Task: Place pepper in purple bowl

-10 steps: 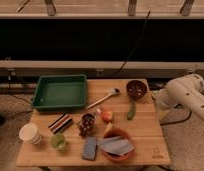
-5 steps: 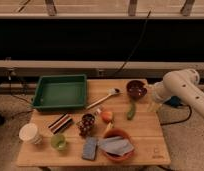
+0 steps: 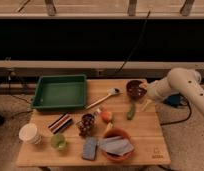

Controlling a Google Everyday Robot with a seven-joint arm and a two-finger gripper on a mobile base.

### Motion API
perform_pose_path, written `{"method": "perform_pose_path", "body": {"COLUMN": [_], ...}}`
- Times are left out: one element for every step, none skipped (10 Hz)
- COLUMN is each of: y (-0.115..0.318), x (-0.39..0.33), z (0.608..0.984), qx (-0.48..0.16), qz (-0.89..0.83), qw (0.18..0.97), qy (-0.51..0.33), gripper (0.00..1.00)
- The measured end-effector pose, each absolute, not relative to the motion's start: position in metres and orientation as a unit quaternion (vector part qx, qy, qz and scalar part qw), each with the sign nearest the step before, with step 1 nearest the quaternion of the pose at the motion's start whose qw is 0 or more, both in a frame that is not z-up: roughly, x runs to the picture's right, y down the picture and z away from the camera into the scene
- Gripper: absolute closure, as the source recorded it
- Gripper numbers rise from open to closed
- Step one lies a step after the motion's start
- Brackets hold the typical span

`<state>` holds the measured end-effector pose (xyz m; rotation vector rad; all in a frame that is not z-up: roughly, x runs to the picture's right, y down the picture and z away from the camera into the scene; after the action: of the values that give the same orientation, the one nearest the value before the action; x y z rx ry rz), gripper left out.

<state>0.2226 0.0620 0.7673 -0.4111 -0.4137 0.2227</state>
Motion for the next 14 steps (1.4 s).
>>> {"method": "perform_pose_path", "body": {"y": [0.063,0.064,0.066,0.069,0.071,0.075,0.077,0.079,0.085,0.089,0.099,0.105,0.113,0.121], "x": [0.215,0.205,0.195,0.186,0.181,0.176,0.172,0.168,0.167,0.166,0.163,0.160,0.160,0.160], "z": [0.768,0.771,0.775,0.779,0.783,0.788,0.791,0.795,0.801,0.806,0.816,0.822,0.826,0.830], "qx": [-0.209,-0.217,-0.225,-0.232,-0.236,-0.242,-0.246,-0.253,-0.261,-0.268,-0.282,-0.293,-0.302,-0.311], "qz": [0.120,0.126,0.129,0.132,0.135,0.137,0.136,0.138,0.142,0.144,0.150,0.155,0.158,0.161], "qw": [0.947,0.943,0.940,0.936,0.934,0.932,0.931,0.928,0.925,0.922,0.916,0.911,0.907,0.902], "qy": [-0.212,-0.218,-0.223,-0.229,-0.231,-0.233,-0.234,-0.236,-0.236,-0.237,-0.241,-0.245,-0.248,-0.251], "gripper": [0.20,0.20,0.20,0.20,0.20,0.20,0.20,0.20,0.20,0.20,0.20,0.20,0.20,0.20]}}
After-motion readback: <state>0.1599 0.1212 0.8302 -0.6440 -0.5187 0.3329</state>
